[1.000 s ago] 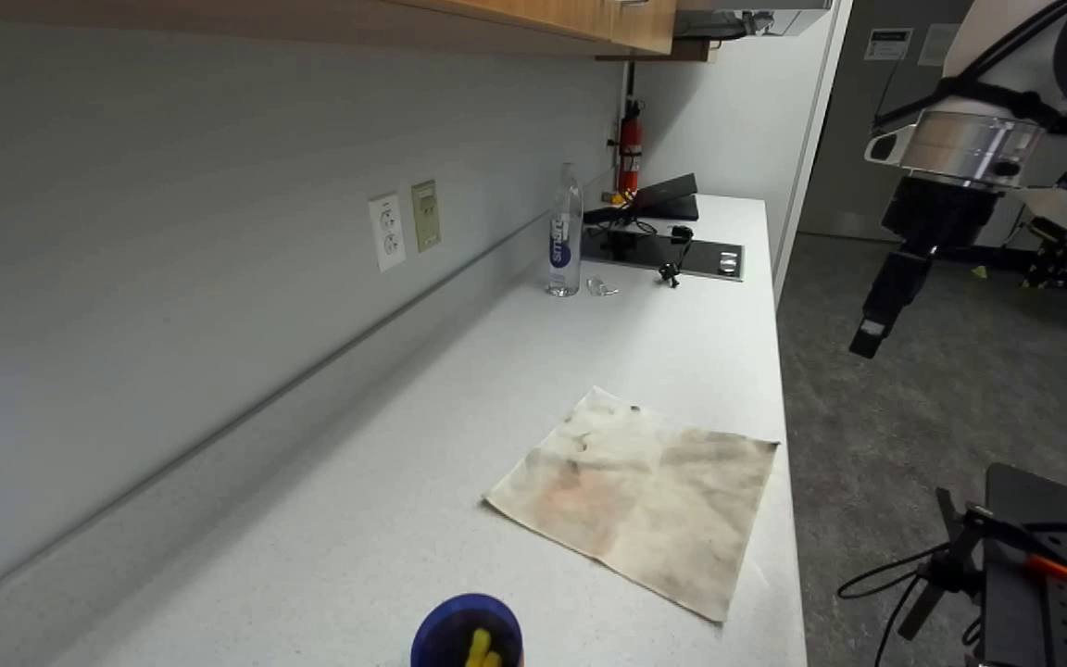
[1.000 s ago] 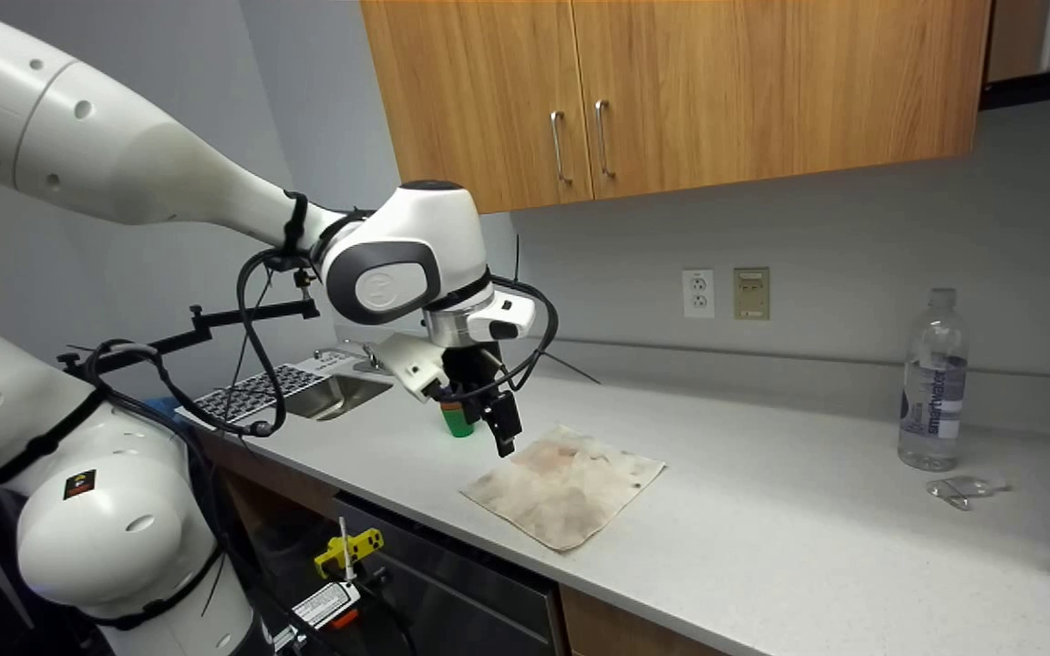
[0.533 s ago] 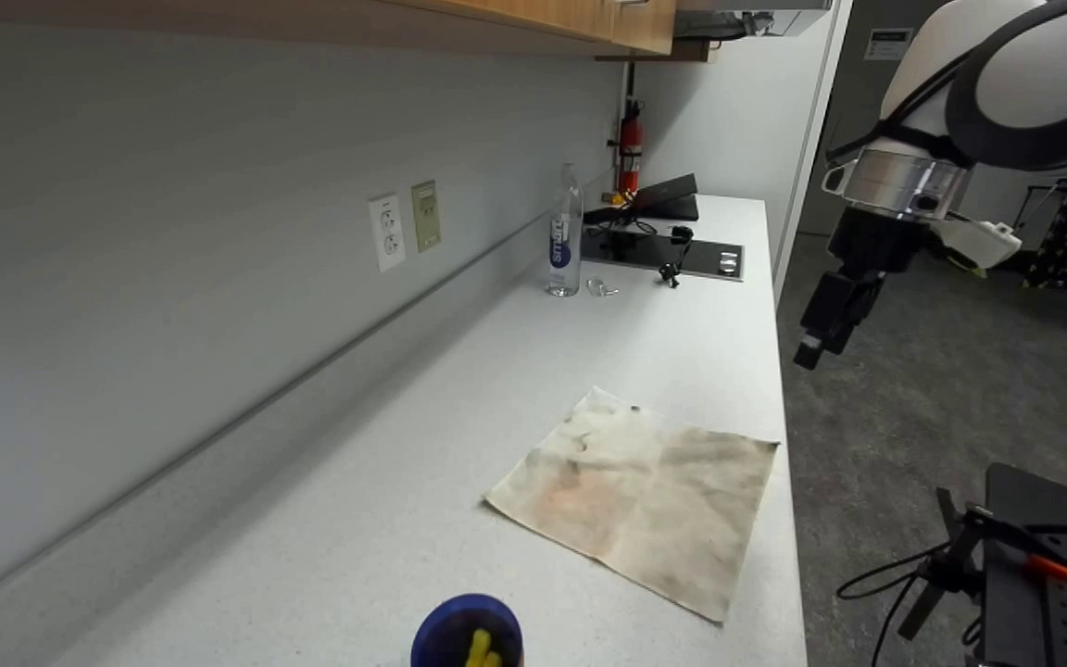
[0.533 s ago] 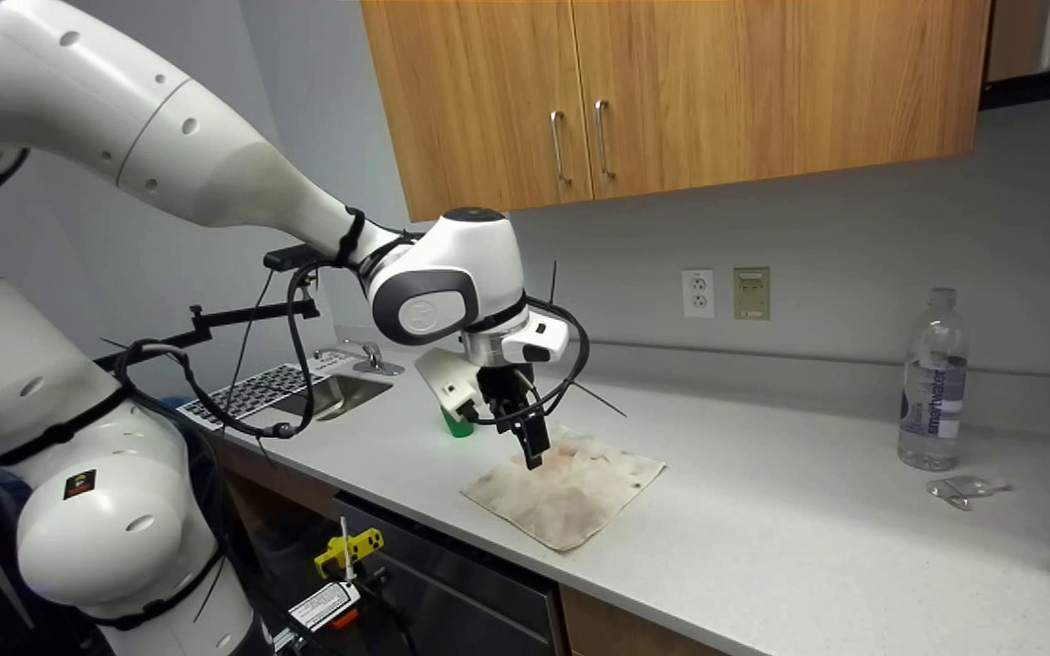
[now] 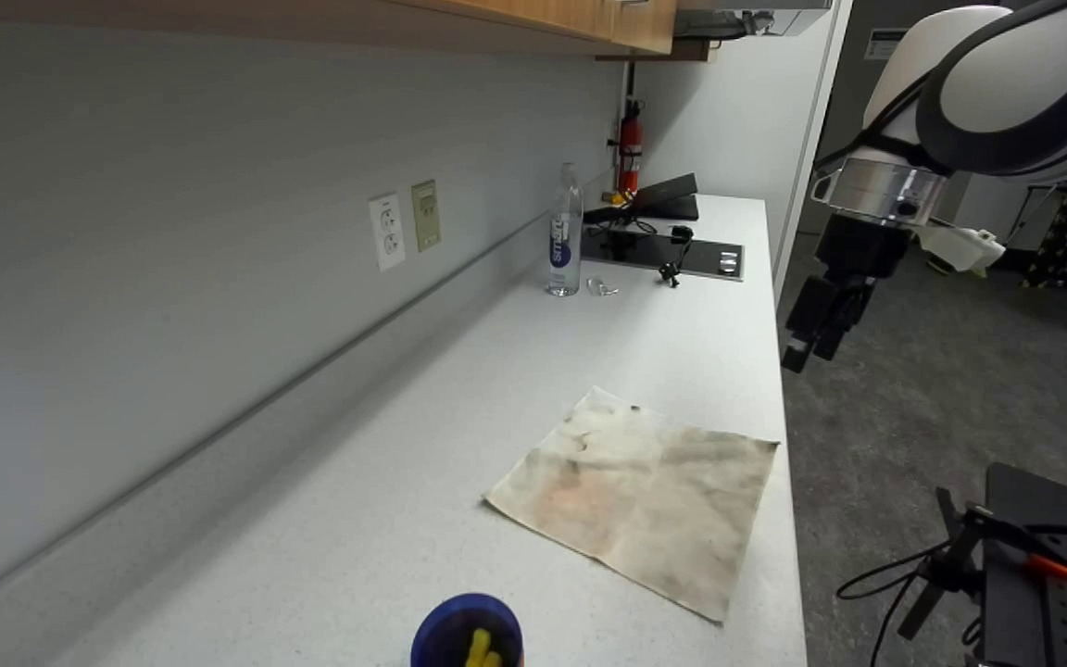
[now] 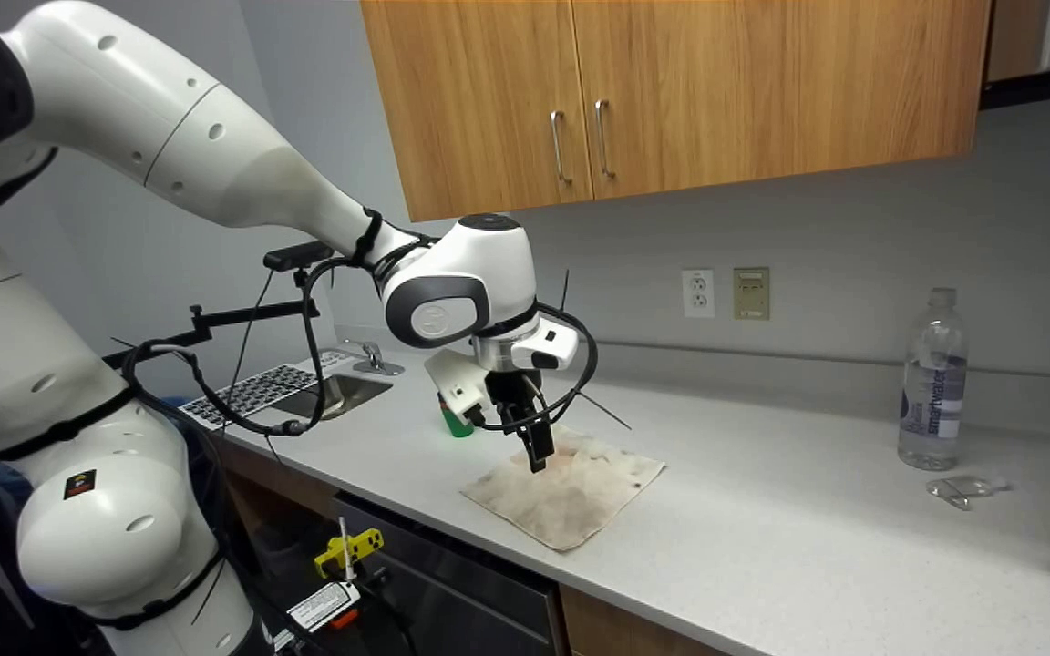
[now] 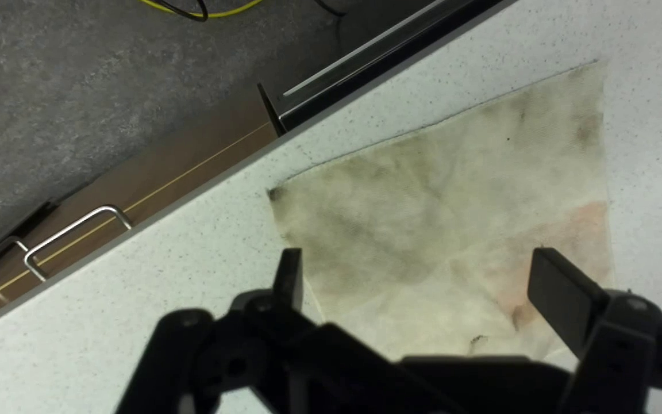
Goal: Bring the bottom right corner of the towel over to the upper left corner, bring the bottom left corner to the top right corner
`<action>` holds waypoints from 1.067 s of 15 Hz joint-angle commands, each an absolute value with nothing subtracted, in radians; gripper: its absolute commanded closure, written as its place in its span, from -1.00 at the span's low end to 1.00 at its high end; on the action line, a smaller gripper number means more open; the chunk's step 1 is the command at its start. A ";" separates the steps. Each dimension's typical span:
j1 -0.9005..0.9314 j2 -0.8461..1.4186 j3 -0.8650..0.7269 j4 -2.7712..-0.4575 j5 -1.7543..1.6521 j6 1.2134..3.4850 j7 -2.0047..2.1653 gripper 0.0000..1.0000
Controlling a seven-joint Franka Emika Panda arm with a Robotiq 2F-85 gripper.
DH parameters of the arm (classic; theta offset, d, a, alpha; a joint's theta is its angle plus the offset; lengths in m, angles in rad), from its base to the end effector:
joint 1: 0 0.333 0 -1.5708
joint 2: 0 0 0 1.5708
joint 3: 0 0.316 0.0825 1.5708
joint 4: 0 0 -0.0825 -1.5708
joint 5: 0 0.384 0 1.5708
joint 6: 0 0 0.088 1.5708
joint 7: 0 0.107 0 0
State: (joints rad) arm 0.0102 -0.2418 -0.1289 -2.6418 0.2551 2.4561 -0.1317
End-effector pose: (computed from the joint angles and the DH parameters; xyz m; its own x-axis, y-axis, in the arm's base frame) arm 0.4157 -0.0480 0.3294 0.9816 -0.1822 0.0572 -0.1681 -0.9665 -0.1940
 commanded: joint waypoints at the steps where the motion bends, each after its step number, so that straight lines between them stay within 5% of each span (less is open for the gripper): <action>1: 0.000 -0.242 -0.119 -2.641 0.258 2.454 -0.134 -1.00; 16: -0.022 0.054 -0.107 -2.471 0.258 2.448 -0.155 -1.00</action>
State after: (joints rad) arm 0.0034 -0.0322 -0.1213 -2.5332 0.2502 2.4561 -0.1318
